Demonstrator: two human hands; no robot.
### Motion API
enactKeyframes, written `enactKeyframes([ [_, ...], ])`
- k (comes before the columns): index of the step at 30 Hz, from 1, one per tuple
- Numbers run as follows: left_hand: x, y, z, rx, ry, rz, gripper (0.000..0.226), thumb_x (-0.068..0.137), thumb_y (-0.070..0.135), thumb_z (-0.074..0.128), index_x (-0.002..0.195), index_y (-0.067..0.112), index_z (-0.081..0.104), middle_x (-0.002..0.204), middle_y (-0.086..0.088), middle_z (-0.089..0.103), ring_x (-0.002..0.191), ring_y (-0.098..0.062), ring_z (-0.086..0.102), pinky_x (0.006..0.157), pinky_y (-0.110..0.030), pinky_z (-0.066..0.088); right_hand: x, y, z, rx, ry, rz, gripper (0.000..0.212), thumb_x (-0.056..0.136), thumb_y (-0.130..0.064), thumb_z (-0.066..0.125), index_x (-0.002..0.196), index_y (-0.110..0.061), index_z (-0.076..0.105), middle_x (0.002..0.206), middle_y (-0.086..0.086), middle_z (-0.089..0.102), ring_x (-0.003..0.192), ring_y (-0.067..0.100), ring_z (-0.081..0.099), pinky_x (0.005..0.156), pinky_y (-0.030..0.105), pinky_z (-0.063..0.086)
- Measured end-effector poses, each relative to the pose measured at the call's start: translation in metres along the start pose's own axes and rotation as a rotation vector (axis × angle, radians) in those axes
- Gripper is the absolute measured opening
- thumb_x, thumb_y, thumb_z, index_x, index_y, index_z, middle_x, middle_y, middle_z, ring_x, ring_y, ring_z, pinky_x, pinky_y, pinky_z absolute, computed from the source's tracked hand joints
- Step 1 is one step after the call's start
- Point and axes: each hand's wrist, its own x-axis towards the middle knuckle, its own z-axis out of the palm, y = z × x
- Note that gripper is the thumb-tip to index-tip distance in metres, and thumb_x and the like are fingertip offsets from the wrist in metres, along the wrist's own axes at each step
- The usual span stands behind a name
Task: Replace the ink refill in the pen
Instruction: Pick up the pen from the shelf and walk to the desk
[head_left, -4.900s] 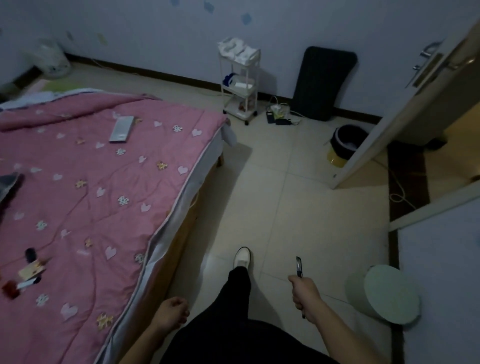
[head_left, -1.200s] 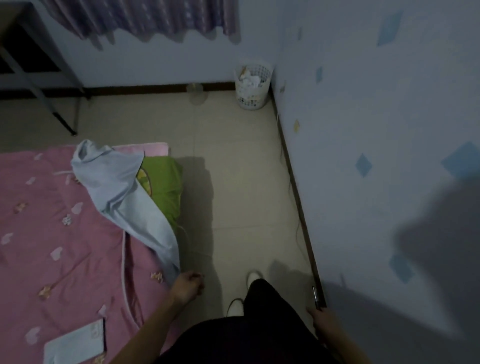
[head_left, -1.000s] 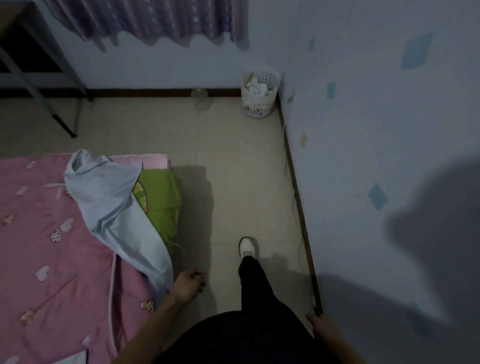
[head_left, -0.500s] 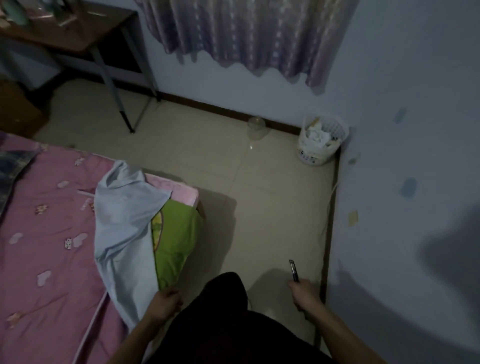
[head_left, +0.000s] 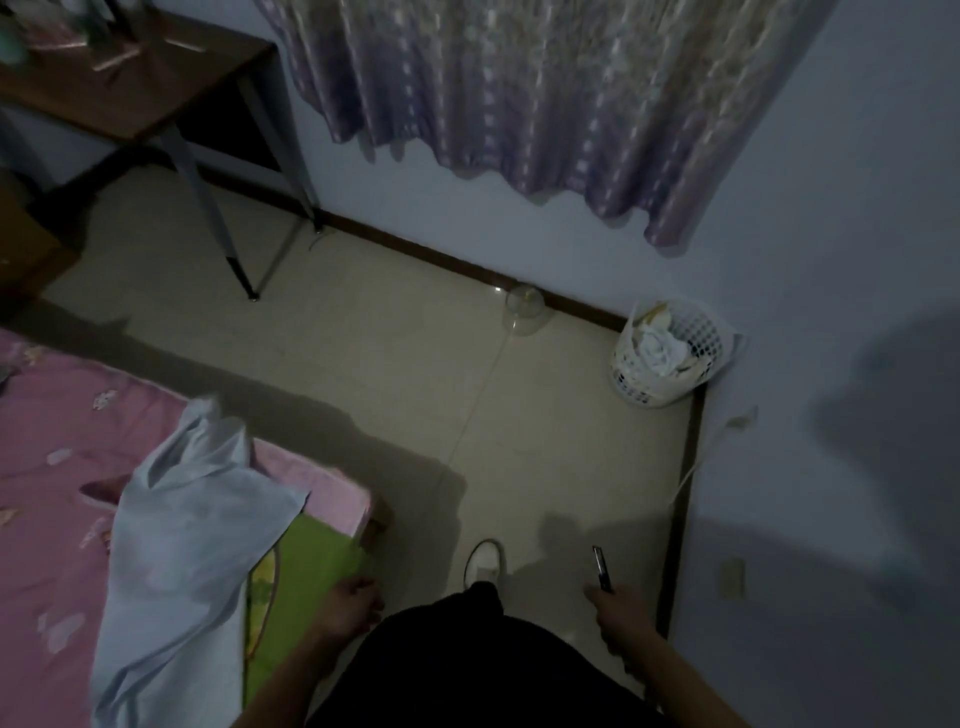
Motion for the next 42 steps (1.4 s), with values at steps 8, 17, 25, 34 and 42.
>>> enactKeyframes([
  [8, 0.075, 0.175, 0.004, 0.053, -0.014, 0.121, 0.016, 0.095, 0.004, 0.052, 0.084, 0.008, 0.063, 0.060, -0.008, 0.058, 0.049, -0.017, 0.049, 0.044, -0.020, 0.035, 0.080, -0.109, -0.057, 0.030, -0.023, 0.114, 0.032, 0.100, -0.029, 0.055, 0.075, -0.014, 0.043, 0.049, 0.000, 0.029, 0.038, 0.013, 0.028, 0.042, 0.019, 0.021],
  [17, 0.159, 0.278, -0.016, -0.095, 0.038, 0.040, 0.014, 0.097, 0.002, 0.049, 0.089, 0.006, 0.060, 0.065, -0.010, 0.056, 0.050, -0.019, 0.048, 0.046, -0.020, 0.033, 0.172, -0.285, -0.063, -0.208, -0.100, 0.033, 0.041, 0.100, -0.030, 0.056, 0.066, -0.015, 0.040, 0.049, 0.000, 0.032, 0.042, 0.015, 0.032, 0.050, 0.027, 0.024],
  [25, 0.214, 0.346, -0.067, -0.277, 0.209, -0.068, 0.015, 0.098, 0.007, 0.050, 0.093, 0.006, 0.064, 0.072, -0.014, 0.062, 0.057, -0.023, 0.053, 0.054, -0.025, 0.037, 0.234, -0.520, -0.013, -0.437, -0.163, -0.215, 0.037, 0.096, -0.027, 0.059, 0.064, -0.016, 0.045, 0.051, 0.001, 0.038, 0.044, 0.015, 0.037, 0.050, 0.026, 0.026],
  [34, 0.260, 0.385, -0.124, -0.594, 0.376, -0.187, 0.020, 0.097, -0.001, 0.048, 0.084, 0.000, 0.064, 0.066, -0.017, 0.060, 0.058, -0.025, 0.054, 0.055, -0.030, 0.042, 0.271, -0.733, 0.088, -0.576, -0.272, -0.368, 0.023, 0.094, -0.029, 0.060, 0.085, -0.009, 0.066, 0.055, 0.005, 0.052, 0.046, 0.020, 0.047, 0.045, 0.023, 0.030],
  [42, 0.348, 0.448, -0.207, -0.585, 0.394, -0.219, 0.020, 0.096, 0.005, 0.054, 0.082, 0.004, 0.068, 0.070, -0.012, 0.067, 0.061, -0.021, 0.061, 0.058, -0.027, 0.045, 0.307, -0.872, 0.175, -0.660, -0.348, -0.376, 0.029, 0.094, -0.031, 0.059, 0.095, -0.004, 0.068, 0.064, 0.011, 0.053, 0.050, 0.020, 0.051, 0.045, 0.023, 0.030],
])
